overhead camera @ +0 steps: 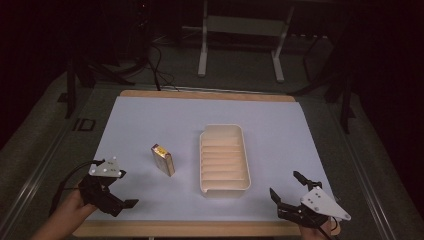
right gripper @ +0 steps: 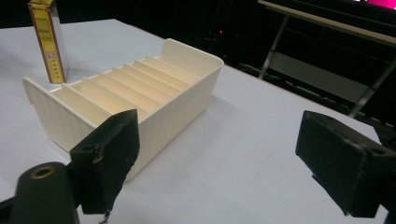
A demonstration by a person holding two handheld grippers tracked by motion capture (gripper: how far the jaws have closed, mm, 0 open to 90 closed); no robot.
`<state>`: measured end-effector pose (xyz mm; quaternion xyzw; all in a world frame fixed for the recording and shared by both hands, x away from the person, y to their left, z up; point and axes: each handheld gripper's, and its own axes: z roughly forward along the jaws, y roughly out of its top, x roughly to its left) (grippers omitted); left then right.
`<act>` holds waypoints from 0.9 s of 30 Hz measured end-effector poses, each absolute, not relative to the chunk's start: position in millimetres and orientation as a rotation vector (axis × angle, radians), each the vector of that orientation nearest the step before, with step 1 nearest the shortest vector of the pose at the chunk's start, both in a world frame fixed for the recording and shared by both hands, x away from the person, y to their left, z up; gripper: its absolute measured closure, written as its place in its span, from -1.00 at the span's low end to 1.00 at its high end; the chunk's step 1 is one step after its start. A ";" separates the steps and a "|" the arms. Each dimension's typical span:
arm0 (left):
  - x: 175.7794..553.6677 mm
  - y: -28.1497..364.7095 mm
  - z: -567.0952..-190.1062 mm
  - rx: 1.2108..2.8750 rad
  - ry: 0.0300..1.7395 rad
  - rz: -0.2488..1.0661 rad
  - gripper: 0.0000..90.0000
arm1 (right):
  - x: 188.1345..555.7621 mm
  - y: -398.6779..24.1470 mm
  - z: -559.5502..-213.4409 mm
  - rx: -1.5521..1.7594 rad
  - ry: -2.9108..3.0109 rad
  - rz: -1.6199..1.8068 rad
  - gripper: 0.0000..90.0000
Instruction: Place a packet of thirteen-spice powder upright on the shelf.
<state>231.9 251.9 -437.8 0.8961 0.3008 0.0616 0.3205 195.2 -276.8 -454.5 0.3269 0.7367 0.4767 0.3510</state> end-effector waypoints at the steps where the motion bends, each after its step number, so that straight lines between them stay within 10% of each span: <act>1: 234.1 250.6 -437.4 2.385 0.790 0.133 -1.00 | 195.2 -276.6 -454.5 0.842 1.907 1.232 -0.70; 27: 243.3 228.8 -437.7 2.771 0.651 -0.205 -1.00 | 194.9 -274.6 -454.9 0.828 1.927 1.231 -0.70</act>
